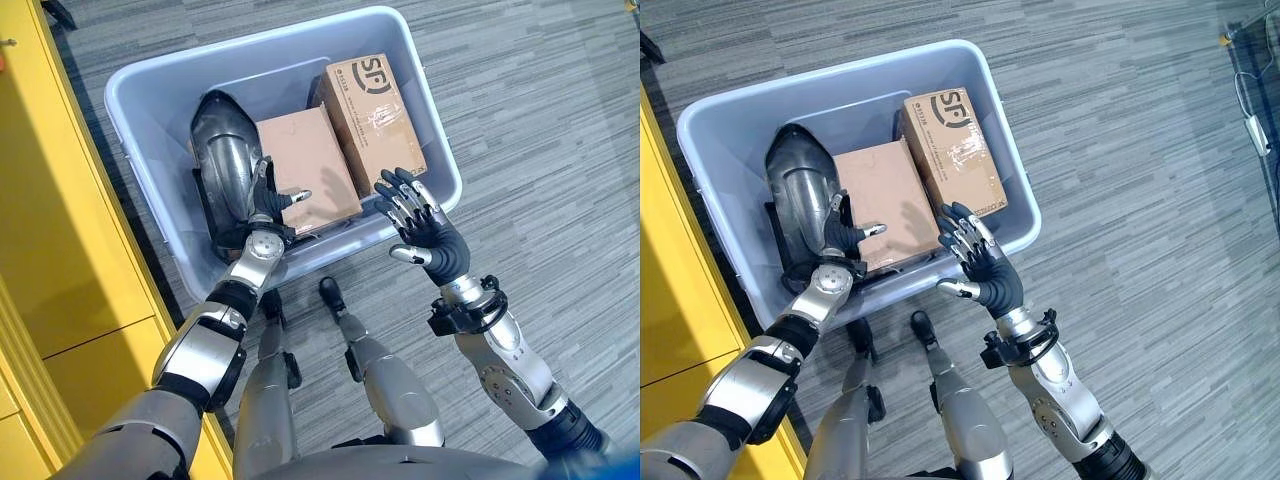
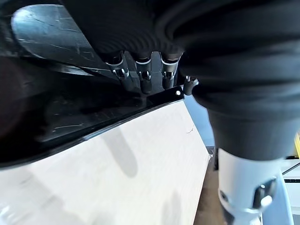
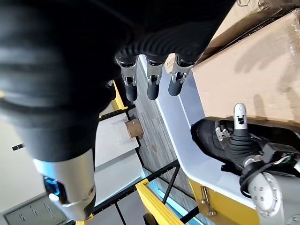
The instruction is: Move parts from the plastic box to the shelf.
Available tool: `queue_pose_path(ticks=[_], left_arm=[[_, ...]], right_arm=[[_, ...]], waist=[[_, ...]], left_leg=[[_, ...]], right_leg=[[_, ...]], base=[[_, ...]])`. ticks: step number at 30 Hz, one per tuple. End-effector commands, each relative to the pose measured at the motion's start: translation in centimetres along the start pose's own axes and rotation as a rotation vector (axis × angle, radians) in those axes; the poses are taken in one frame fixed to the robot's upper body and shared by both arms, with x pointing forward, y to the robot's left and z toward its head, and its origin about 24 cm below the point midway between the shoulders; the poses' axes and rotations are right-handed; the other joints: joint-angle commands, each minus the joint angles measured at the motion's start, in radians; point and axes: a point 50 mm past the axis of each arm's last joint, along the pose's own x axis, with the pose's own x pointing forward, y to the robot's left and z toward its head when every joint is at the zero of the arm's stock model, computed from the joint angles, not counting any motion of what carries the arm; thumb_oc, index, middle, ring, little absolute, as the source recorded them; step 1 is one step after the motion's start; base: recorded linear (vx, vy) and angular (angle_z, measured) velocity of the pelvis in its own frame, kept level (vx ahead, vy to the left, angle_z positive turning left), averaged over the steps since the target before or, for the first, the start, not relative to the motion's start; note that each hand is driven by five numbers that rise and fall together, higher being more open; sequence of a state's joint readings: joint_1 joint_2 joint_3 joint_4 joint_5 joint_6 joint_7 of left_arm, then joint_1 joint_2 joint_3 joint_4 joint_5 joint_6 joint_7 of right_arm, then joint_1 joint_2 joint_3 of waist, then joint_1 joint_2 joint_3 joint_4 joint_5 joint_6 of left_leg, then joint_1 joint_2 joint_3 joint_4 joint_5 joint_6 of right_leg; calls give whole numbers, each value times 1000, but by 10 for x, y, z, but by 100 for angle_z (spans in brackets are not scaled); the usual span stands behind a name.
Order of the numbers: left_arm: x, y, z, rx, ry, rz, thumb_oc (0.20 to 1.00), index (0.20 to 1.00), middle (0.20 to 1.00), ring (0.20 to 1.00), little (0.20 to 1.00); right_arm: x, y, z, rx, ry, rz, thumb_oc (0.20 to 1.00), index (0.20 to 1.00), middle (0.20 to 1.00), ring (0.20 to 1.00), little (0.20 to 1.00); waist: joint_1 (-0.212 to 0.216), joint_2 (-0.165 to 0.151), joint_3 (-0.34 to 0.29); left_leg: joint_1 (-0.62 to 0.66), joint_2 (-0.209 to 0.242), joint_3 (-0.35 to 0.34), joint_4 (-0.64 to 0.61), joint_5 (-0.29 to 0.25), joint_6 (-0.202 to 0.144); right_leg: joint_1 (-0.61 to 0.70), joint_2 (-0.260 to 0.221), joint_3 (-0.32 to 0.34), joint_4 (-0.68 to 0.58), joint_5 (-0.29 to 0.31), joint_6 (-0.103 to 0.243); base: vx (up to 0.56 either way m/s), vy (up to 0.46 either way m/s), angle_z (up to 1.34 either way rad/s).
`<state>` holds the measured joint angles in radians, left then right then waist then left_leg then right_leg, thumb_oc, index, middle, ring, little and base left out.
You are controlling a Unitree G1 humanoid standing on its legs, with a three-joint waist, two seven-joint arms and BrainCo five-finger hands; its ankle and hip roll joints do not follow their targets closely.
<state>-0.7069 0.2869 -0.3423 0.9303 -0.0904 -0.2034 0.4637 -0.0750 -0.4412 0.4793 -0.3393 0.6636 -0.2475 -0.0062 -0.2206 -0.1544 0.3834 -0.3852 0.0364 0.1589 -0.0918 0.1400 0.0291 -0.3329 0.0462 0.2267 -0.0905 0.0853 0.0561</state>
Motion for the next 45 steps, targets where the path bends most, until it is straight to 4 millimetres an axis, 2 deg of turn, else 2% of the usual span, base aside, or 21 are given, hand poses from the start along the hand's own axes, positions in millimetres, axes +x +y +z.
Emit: queue_pose_path(ticks=[1,7,10,11,12,14,15,21,22,24,28,33,37,41,44,45], left_arm=[[-32,-37,-37,-11,152,-147,1000,1000,1000,1000,1000],[-36,-41,-19,-122,65,-142,1000,1000,1000,1000,1000],[-35,-36,-8,-197,18,-115,1000,1000,1000,1000,1000],[-34,-29,6,-274,-43,-90,1000,1000,1000,1000,1000],[-34,-29,6,-274,-43,-90,1000,1000,1000,1000,1000],[-35,-16,30,-381,-159,-64,1000,1000,1000,1000,1000],[-38,-4,49,-432,-258,-48,1000,1000,1000,1000,1000],[-48,38,95,-472,-530,48,1000,1000,1000,1000,1000],[-48,38,95,-472,-530,48,1000,1000,1000,1000,1000],[-52,54,109,-474,-621,102,1000,1000,1000,1000,1000],[-58,69,123,-479,-712,154,1000,1000,1000,1000,1000],[-58,75,129,-420,-752,204,1000,1000,1000,1000,1000],[-45,68,129,-324,-724,225,1000,1000,1000,1000,1000],[-32,62,123,-250,-675,235,1000,1000,1000,1000,1000],[-23,60,115,-209,-614,244,1000,1000,1000,1000,1000],[-13,61,106,-139,-564,251,1000,1000,1000,1000,1000]], right_arm=[[-7,0,24,3,-139,-31,1000,1000,1000,1000,1000],[-6,-2,25,-7,-149,-50,1000,1000,1000,1000,1000],[-6,-3,25,-13,-157,-61,1000,1000,1000,1000,1000],[-6,-5,27,-27,-164,-77,1000,1000,1000,1000,1000],[-6,-5,27,-26,-165,-77,1000,1000,1000,1000,1000],[-5,-8,28,-37,-176,-99,1000,1000,1000,1000,1000],[-4,-9,29,-48,-186,-111,1000,1000,1000,1000,1000],[0,-13,35,-86,-221,-126,1000,1000,1000,1000,1000],[0,-13,35,-86,-221,-126,1000,1000,1000,1000,1000],[1,-13,38,-97,-230,-117,1000,1000,1000,1000,1000],[1,-13,40,-103,-236,-104,1000,1000,1000,1000,1000],[1,-12,42,-109,-236,-89,1000,1000,1000,1000,1000],[2,-12,42,-111,-234,-77,1000,1000,1000,1000,1000],[3,-12,41,-105,-232,-74,1000,1000,1000,1000,1000],[4,-12,40,-103,-227,-74,1000,1000,1000,1000,1000],[2,-12,38,-100,-217,-72,1000,1000,1000,1000,1000]], waist=[[2,3,-63],[19,22,-68],[26,28,-71],[34,36,-73],[34,36,-76],[45,45,-79],[52,50,-82],[74,59,-95],[73,59,-95],[79,60,-99],[83,63,-100],[82,62,-98],[71,59,-92],[65,55,-84],[59,53,-79],[54,50,-75]], left_leg=[[81,56,-29,4,-67,-79],[83,52,-39,4,-69,-76],[80,50,-40,4,-69,-75],[85,48,-42,4,-73,-75],[81,48,-42,4,-71,-75],[86,46,-48,4,-75,-73],[87,45,-53,4,-78,-73],[86,41,-59,4,-78,-73],[86,41,-59,4,-78,-73],[87,40,-60,4,-80,-74],[88,39,-65,4,-81,-75],[88,38,-61,4,-82,-76],[85,40,-57,4,-80,-76],[83,42,-52,4,-78,-77],[80,43,-51,4,-75,-79],[77,45,-49,4,-73,-79]], right_leg=[[-28,-90,-53,10,42,77],[-20,-96,-63,10,37,75],[-21,-98,-63,9,37,75],[-13,-101,-66,9,33,75],[-18,-101,-66,9,35,74],[-9,-105,-72,8,29,74],[-5,-106,-75,8,26,74],[-2,-111,-82,6,24,73],[-2,-111,-82,6,24,73],[-1,-113,-83,6,23,73],[1,-114,-85,6,22,72],[1,-116,-87,6,24,74],[-6,-115,-80,6,26,74],[-10,-113,-79,6,28,75],[-15,-111,-78,6,28,76],[-18,-109,-79,6,28,76]], base=[[11,7,5],[0,0,0],[7,7,3],[7,10,6],[0,0,0],[0,0,0],[23,17,6],[4,8,7],[0,0,0],[0,0,0],[0,0,0],[0,0,0],[0,0,0],[0,0,0],[0,0,0],[0,0,0]])
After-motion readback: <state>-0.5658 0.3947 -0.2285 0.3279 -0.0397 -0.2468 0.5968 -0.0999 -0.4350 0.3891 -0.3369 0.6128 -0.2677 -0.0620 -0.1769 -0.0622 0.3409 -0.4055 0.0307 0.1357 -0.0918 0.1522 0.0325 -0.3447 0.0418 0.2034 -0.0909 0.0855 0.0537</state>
